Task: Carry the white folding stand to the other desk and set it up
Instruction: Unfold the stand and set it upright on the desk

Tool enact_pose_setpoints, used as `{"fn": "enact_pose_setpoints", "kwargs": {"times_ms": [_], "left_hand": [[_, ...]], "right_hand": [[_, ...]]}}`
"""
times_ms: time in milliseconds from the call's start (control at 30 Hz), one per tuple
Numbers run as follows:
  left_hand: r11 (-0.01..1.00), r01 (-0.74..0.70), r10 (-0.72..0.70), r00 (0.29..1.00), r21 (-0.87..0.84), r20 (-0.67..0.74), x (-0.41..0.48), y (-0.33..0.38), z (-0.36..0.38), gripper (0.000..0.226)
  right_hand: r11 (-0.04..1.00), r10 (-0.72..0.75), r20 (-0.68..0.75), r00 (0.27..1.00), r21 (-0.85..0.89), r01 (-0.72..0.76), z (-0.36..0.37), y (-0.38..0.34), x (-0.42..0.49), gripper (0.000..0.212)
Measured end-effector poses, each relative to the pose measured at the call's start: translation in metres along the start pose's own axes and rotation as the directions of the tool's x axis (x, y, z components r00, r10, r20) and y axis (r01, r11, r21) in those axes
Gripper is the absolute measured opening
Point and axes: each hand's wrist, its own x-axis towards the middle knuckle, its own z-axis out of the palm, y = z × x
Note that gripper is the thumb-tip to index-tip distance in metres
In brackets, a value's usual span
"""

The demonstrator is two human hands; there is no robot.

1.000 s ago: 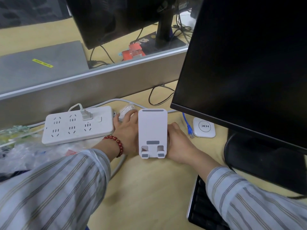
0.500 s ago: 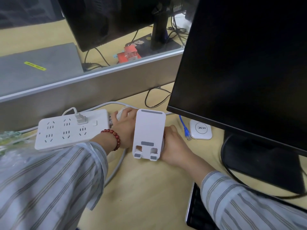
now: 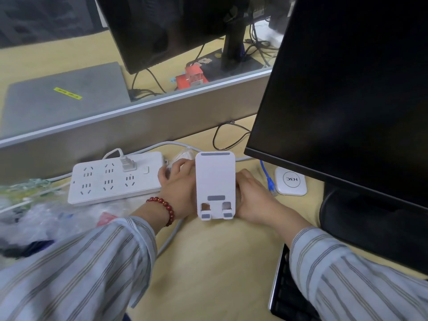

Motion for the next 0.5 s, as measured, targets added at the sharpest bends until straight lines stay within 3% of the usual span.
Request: {"fn": "enact_pose_setpoints", "kwargs": {"times_ms": [100,233,367,500], "left_hand": [[0.997,-0.028,0.020,0.993,-0.071,-0.118,-0.011,-0.003,0.006,0.045],[0.986,0.016,-0.060,0.964,-0.167,-0.259,-0.017,0.002,0.008,0.028],[0.975,0.140,-0.184,0.944,-0.173,-0.274,-0.011,0.011,0.007,0.021],[0.983,0.171,-0.181,0.965,-0.068,-0.188,-0.007,0.012,0.010,0.020]], "right_hand": [[1.000,-0.006,-0.003,1.000,-0.004,0.006,0.002,0.001,-0.001,0.057],[1.000,-0.010,-0.010,1.000,0.002,0.010,0.002,0.001,-0.002,0.059],[0.999,0.005,-0.003,1.000,0.036,-0.005,0.005,0.001,-0.004,0.060],[0.998,0.021,-0.001,1.000,0.067,-0.021,0.009,0.002,-0.004,0.060]]}}
